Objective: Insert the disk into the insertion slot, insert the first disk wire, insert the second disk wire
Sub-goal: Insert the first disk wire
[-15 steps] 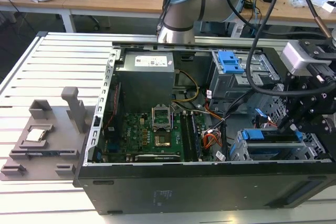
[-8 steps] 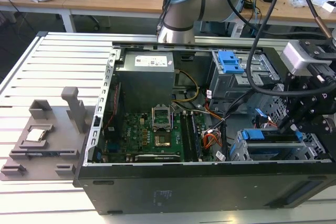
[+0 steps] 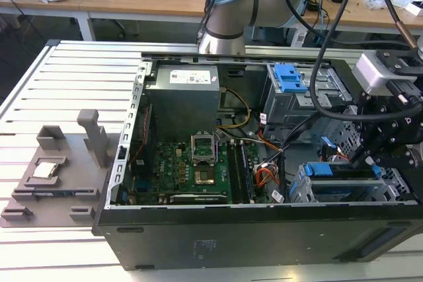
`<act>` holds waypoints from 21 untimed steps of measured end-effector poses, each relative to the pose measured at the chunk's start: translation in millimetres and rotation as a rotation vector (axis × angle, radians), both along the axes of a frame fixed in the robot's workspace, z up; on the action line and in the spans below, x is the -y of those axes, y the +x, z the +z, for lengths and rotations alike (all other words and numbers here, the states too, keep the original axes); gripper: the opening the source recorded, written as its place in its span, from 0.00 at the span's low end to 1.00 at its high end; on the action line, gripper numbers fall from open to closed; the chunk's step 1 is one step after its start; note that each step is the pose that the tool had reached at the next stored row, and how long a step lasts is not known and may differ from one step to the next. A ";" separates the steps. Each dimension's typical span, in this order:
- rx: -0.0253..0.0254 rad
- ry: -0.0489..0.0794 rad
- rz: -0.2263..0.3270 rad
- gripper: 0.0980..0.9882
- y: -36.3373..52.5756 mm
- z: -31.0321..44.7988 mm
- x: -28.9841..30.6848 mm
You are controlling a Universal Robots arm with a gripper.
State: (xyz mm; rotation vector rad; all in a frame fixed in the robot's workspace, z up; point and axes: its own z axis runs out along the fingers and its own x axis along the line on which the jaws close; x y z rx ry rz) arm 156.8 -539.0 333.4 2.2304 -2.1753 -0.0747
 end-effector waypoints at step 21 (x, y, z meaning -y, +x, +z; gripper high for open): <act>0.0000 0.000 0.000 0.01 -5.9 35.5 -2.1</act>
